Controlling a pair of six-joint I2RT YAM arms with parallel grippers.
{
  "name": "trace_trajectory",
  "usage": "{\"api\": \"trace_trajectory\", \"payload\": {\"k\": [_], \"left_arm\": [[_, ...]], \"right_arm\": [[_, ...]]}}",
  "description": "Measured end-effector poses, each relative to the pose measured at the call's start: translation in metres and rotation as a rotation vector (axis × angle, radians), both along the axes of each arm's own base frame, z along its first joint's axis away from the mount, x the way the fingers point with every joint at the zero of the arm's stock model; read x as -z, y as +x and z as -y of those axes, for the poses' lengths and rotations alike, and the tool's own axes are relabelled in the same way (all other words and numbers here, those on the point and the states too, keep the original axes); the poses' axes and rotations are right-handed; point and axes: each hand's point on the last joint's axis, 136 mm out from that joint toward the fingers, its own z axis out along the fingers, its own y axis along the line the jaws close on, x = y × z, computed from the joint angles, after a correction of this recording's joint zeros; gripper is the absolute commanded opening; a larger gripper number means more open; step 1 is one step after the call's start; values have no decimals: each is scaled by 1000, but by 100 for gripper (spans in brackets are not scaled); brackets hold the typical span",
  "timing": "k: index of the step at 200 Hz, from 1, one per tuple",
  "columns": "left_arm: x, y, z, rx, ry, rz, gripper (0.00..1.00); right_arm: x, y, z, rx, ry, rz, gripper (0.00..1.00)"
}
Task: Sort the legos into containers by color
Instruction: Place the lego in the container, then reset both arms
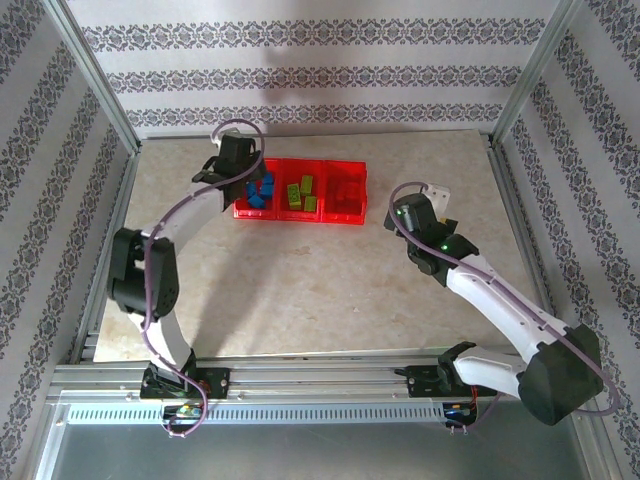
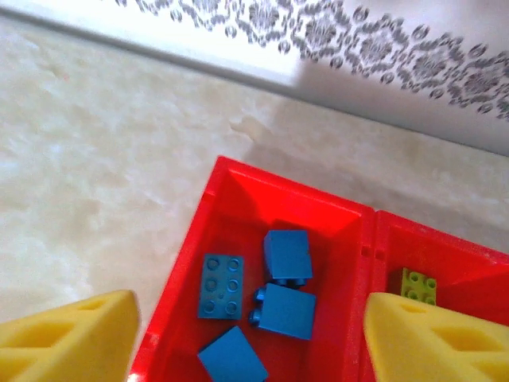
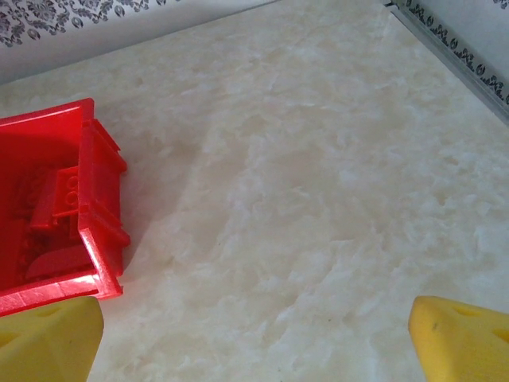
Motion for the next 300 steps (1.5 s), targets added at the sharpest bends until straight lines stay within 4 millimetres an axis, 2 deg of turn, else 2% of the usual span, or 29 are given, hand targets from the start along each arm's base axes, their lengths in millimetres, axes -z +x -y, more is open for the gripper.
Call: {"api": "trace_trajectory", "payload": {"k": [14, 38, 96, 129, 174, 195, 230, 266, 300], "left_arm": [[-14, -14, -6, -8, 6, 38, 92], [-22, -40, -20, -33, 37, 66, 100], [-28, -104, -56, -99, 127, 105, 100], [-19, -138, -81, -157, 173, 123, 100], [13, -178, -110, -230, 216, 96, 100], [25, -189, -120, -253, 221, 105, 100], [49, -192, -130, -252, 226, 117, 100], [76, -187, -128, -177, 233, 116, 100], [92, -179, -125, -105, 246, 139, 100]], "right_arm": [[-2, 0, 3, 9, 2, 10, 98], [-6, -1, 10, 32, 2, 31, 98], [-3, -5, 24, 65, -13, 63, 98], [-3, -5, 29, 72, -43, 72, 98], [-5, -2, 37, 86, -85, 96, 98], [-4, 1, 40, 79, -115, 102, 98], [7, 10, 38, 28, -194, 103, 98], [18, 19, 38, -29, -268, 94, 98], [23, 26, 49, -41, -272, 120, 98]]}}
